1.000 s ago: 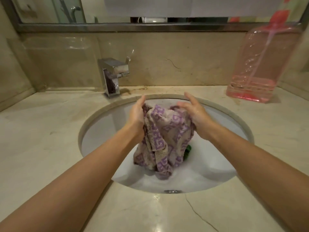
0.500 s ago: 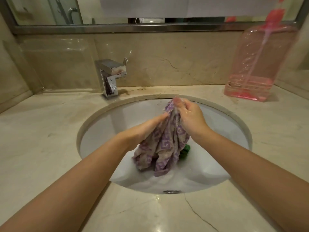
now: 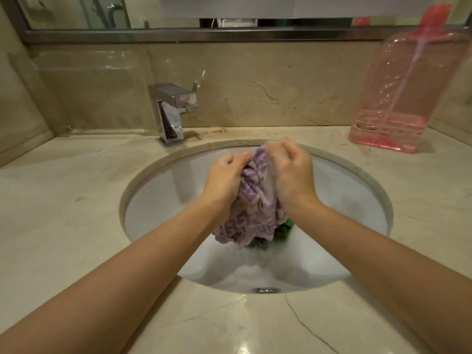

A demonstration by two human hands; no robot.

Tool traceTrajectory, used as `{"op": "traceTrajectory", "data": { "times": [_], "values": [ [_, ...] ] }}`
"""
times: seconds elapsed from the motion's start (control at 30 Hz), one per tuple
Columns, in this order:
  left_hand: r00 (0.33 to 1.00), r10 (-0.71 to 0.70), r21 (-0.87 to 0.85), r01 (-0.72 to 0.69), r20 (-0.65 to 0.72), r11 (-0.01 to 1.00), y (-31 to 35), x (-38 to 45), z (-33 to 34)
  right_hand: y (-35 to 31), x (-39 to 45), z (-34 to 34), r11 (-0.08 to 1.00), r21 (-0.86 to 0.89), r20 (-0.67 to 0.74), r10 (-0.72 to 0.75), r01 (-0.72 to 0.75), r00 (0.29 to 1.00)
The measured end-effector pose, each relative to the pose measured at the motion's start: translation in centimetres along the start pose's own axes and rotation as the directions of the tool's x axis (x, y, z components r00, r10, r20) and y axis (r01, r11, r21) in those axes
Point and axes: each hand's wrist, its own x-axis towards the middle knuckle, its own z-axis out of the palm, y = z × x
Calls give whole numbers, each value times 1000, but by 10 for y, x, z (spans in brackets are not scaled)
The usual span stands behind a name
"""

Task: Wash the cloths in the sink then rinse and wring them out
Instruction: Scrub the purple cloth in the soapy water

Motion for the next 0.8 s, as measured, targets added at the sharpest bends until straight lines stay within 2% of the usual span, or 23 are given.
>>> {"op": "traceTrajectory", "data": {
  "times": [0.07, 0.1, 0.13, 0.2, 0.3, 0.33, 0.4, 0.43, 0.53, 0.6, 0.63, 0.67, 0.73, 0.8],
  "values": [
    [1000, -15, 54, 17, -27, 998, 2, -4, 8, 2, -1, 10, 979, -176, 32, -95, 100, 995],
    [998, -37, 46, 39, -48, 998, 2, -3, 12, 4, 6, 12, 964, -255, 0, -78, 75, 997],
    [994, -96, -31, 94, -60, 995, 1, -2, 14, 5, 11, 13, 951, -307, -29, -28, 18, 999],
    [980, -185, -204, 167, -71, 965, -3, -1, 18, 5, 6, 14, 945, -326, -27, 24, -32, 999],
    [985, -166, -323, 142, -49, 936, -7, -4, 20, 2, -12, 16, 925, -328, 81, -174, 191, 981],
    [985, -162, -291, 141, -51, 946, -7, -3, 19, 2, -9, 18, 907, -369, 98, -180, 204, 979],
    [980, -199, -264, 187, -20, 946, -7, -4, 17, -1, 0, 19, 891, -444, 69, -67, 91, 995],
    [981, -193, -280, 179, -23, 943, -8, -2, 15, -1, 1, 19, 880, -466, 69, -63, 88, 996],
    [983, -184, -319, 169, -17, 932, -6, -3, 11, 0, -9, 19, 855, -436, 169, -230, 282, 958],
    [973, -229, -314, 223, 18, 923, -2, -8, 12, 2, -3, 17, 876, -438, 156, -149, 203, 976],
    [971, -237, -317, 231, 19, 920, -1, -9, 12, 1, -1, 17, 863, -486, 136, -76, 133, 988],
    [969, -248, -341, 239, 18, 909, 0, -9, 12, 1, -2, 17, 838, -530, 126, -76, 132, 989],
    [975, -222, -301, 214, 9, 929, 0, -8, 10, 3, -12, 18, 784, -511, 186, -299, 352, 936],
    [976, -219, -203, 214, 0, 955, -1, -7, 7, 4, -19, 19, 718, -503, 265, -402, 481, 877]
  ]
}}
